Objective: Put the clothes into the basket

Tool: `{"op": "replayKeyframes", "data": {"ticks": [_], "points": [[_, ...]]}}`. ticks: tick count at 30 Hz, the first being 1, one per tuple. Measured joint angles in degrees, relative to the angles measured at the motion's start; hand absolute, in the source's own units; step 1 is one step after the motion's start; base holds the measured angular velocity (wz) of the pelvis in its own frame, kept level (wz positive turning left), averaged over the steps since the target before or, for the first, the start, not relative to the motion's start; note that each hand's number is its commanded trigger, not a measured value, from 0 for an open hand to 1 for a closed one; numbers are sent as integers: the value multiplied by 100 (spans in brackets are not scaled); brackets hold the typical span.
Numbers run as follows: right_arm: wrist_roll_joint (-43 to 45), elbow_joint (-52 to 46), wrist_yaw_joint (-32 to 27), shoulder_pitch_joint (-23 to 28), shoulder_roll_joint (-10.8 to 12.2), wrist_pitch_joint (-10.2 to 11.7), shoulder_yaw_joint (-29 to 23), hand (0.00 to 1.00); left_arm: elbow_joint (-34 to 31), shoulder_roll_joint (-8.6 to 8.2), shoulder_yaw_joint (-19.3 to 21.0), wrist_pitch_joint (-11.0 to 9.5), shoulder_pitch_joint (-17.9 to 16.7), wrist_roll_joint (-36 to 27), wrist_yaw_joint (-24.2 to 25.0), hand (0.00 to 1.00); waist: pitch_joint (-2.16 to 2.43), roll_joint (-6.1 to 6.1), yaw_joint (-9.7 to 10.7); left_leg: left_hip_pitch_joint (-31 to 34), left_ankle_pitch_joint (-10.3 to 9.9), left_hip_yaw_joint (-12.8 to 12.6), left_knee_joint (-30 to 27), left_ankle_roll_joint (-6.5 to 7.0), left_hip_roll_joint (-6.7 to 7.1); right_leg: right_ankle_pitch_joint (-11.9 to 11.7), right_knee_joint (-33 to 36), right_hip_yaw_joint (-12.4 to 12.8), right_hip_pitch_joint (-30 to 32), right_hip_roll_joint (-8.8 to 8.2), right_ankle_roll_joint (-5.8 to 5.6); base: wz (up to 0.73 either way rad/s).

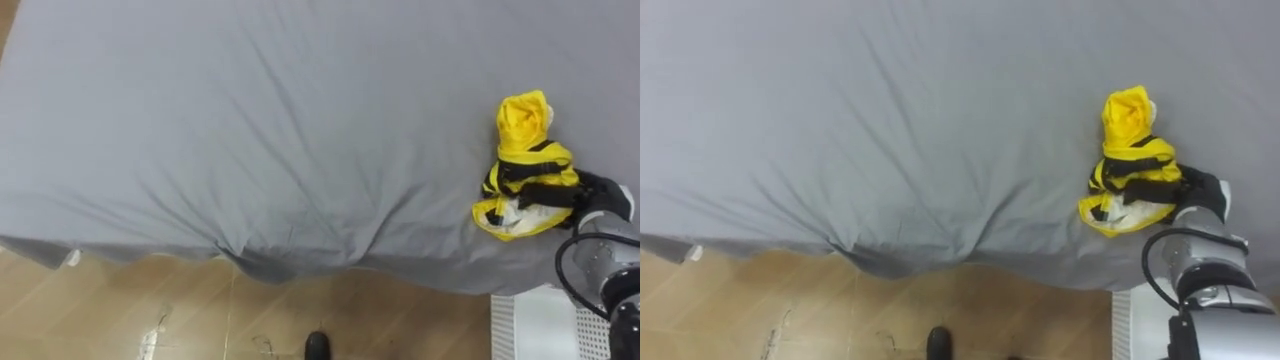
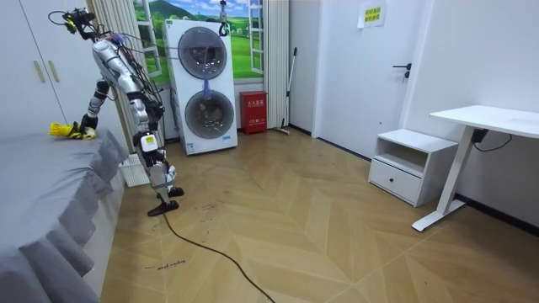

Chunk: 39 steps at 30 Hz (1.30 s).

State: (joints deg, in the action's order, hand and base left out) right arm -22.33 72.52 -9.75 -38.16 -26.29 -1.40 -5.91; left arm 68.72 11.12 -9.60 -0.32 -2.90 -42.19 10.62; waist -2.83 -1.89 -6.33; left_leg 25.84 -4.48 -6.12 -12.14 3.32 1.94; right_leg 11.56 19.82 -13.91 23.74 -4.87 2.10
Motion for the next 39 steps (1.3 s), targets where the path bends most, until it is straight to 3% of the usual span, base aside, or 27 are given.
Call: {"op": "replayKeyframes", "data": {"ticks": [6, 10, 12, 15, 19, 21, 25, 29, 33, 39], "points": [[-181, -1237, 78, 600, 18, 27, -2, 100, 66, 36, 33, -23, -2, 8, -16, 0, 19, 88, 206, -273, -1, -193, 13, 0, -13, 9, -60, 125, -239, 8, -14, -11], [-200, -2223, 82, 1458, 156, 30, -42, 100, 79, 56, 101, -26, -200, 26, -38, 0, 58, 165, 478, -639, -2, -342, 36, -1, -14, 16, -246, 280, -634, 35, -36, -19], [-196, -2986, 101, 2214, 281, 22, -43, 100, 53, 63, 236, -21, -350, 47, -64, 0, 139, 249, 621, -921, -5, -485, 92, -3, -31, 13, -380, 363, -892, 50, -43, -21], [-215, -3527, 105, 2777, 434, 5, -42, 100, -62, 67, 269, 16, -532, 135, -170, 0, 243, 298, 947, -1264, -19, -548, 140, -19, -37, -6, -543, 411, -1270, 75, -56, -10], [-279, -4284, 147, 3421, 578, 3, -234, 100, -233, 12, 270, 30, -575, 404, -191, 0, 282, 333, 1141, -1728, -44, -763, 252, -45, -51, -12, -640, 605, -1613, 109, -67, -27], [-446, -4406, 241, 3567, 644, 3, -290, 100, -219, -29, 291, 113, -530, 670, -195, 0, 304, 318, 1238, -2060, -184, -877, 282, -97, -128, -46, -746, 799, -1885, 205, -63, -54], [-284, -4440, 218, 3662, 796, 0, -556, 100, -231, -101, 454, 183, -488, 909, -202, 0, 326, 313, 1432, -2348, -354, -1011, 283, -121, -186, -62, -811, 1009, -2115, 311, -54, -34], [-101, -4881, 240, 4158, 855, -2, -666, 100, -342, -102, 501, 289, -395, 1375, -207, 0, 336, 357, 1446, -2477, -418, -1259, 282, -163, -240, -81, -814, 1288, -2139, 405, -45, -34], [-15, -4862, 236, 4385, 1050, -2, -702, 100, -341, -103, 496, 294, -428, 1384, -177, 0, 324, 381, 1563, -2605, -449, -1416, 273, -190, -276, -94, -822, 1530, -2188, 441, -29, -28], [-178, -4679, 236, 4534, 1188, -7, -753, 100, -346, -99, 500, 287, -465, 1365, -172, 0, 317, 303, 1726, -2653, -539, -1449, 258, -242, -332, -106, -900, 1615, -2245, 496, -10, -11]]}}
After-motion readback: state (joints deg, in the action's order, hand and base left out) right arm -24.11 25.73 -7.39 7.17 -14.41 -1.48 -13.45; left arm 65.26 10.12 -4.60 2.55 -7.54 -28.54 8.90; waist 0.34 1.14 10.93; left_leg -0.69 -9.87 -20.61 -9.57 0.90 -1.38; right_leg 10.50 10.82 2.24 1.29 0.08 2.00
